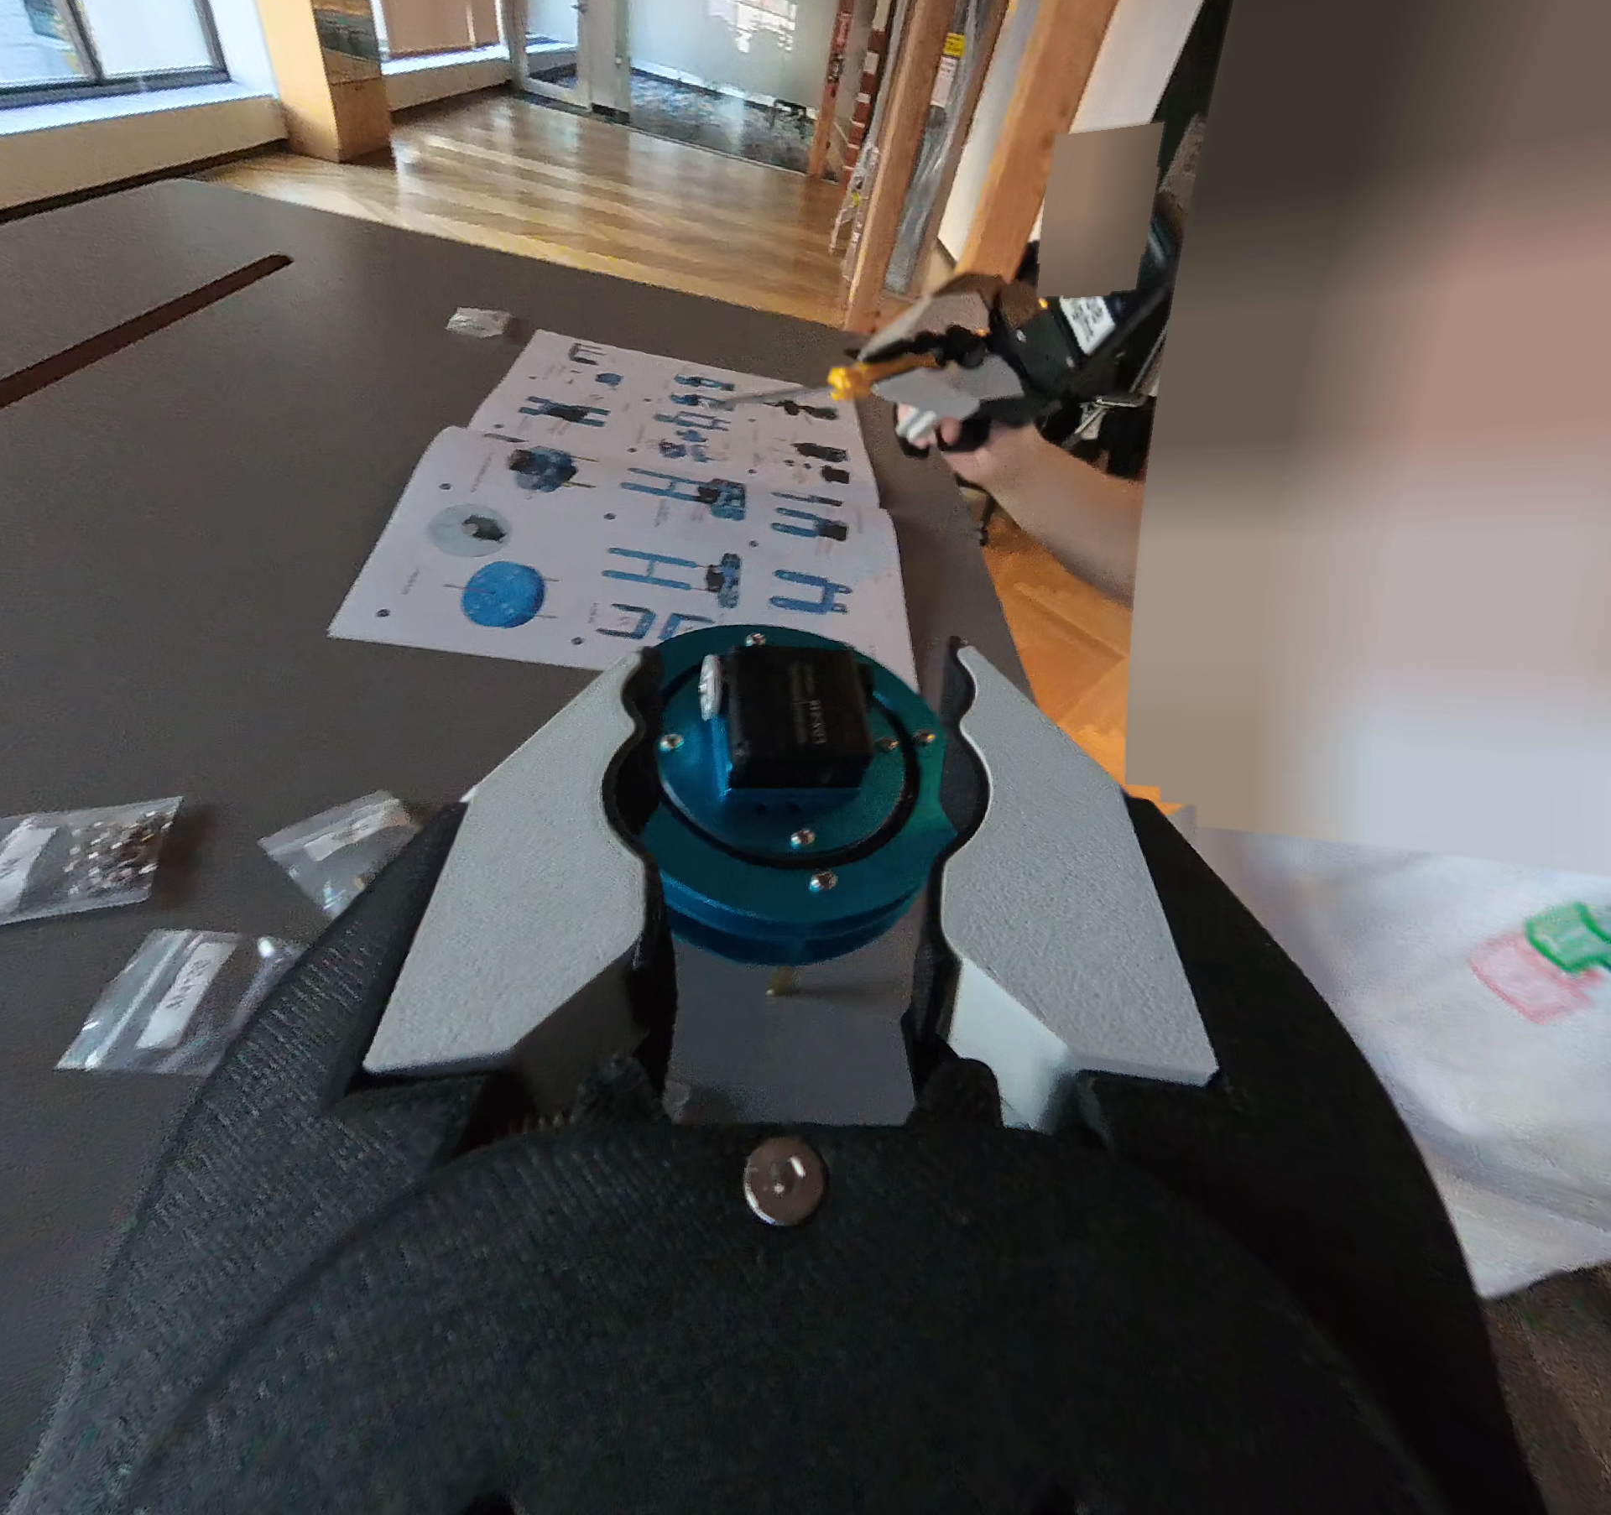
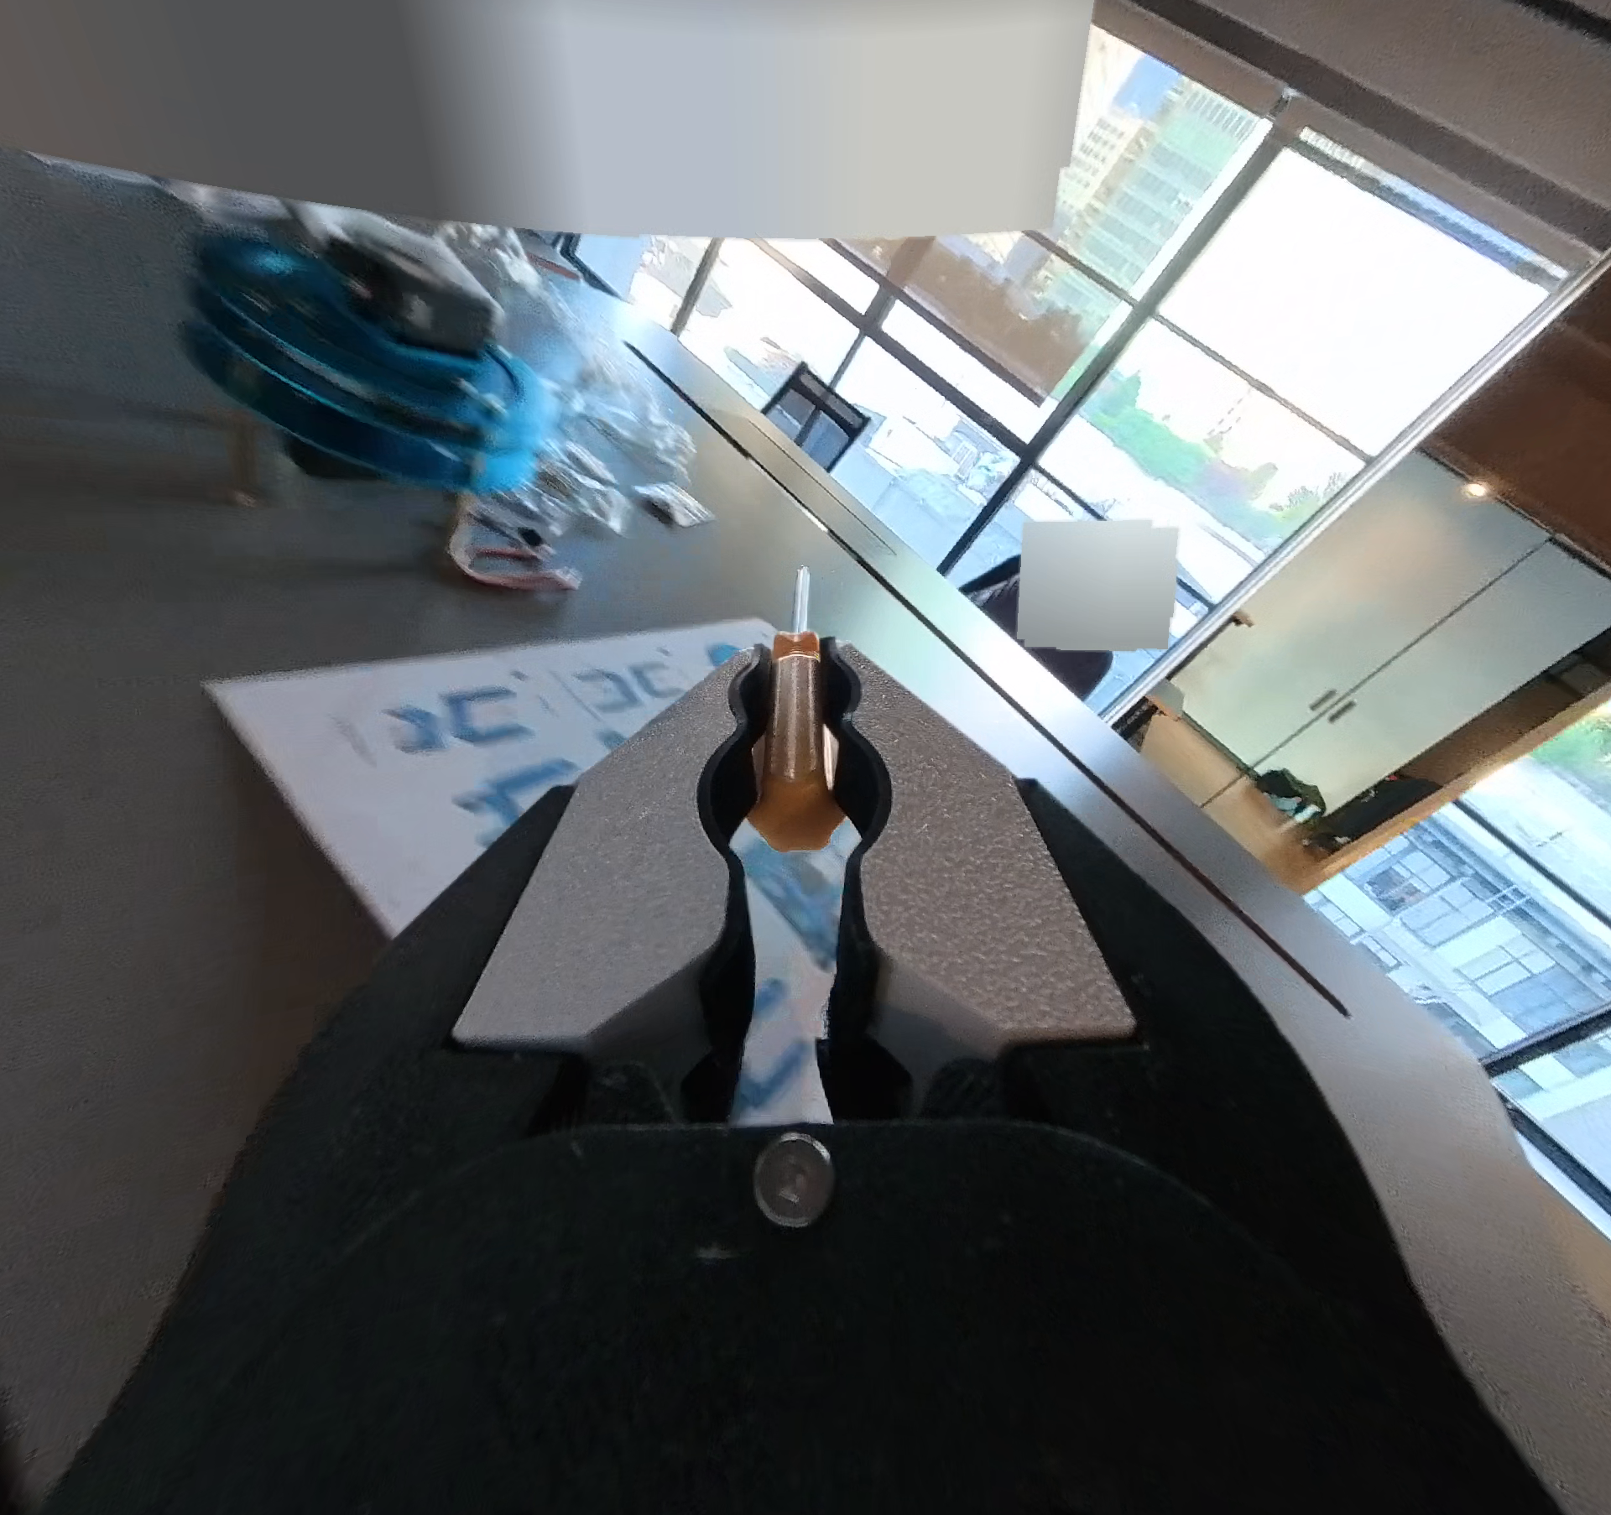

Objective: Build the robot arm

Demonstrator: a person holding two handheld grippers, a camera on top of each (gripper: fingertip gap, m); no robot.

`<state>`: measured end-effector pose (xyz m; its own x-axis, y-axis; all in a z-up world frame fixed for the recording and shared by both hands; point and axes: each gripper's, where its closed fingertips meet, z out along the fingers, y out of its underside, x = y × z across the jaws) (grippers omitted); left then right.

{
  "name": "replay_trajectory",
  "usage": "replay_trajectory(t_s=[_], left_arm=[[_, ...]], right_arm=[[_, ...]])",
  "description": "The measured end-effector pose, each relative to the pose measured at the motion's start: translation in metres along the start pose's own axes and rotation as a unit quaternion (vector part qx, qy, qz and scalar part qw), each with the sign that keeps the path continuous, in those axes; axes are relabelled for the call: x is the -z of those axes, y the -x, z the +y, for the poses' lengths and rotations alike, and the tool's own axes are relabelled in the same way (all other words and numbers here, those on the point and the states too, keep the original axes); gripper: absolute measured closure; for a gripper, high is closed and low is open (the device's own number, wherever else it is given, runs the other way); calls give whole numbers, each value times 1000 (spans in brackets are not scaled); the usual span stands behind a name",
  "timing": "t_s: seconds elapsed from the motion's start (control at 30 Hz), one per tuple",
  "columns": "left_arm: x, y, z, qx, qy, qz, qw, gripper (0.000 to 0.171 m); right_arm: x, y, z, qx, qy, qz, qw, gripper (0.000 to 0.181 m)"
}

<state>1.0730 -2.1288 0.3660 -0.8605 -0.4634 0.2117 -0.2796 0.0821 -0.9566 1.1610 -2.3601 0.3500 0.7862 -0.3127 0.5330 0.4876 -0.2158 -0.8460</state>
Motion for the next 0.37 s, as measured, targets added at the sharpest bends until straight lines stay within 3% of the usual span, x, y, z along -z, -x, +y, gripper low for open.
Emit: replay_trajectory(t_s=[0.17,0.37], left_arm=[[-4,9,11,-38,46,-73,996,112],[-14,-2,17,-21,71,-60,995,115]], right_arm=[[-1,81,-52,-14,-2,-5,1000,172],[-18,138,-93,-70,-29,-1,997,172]])
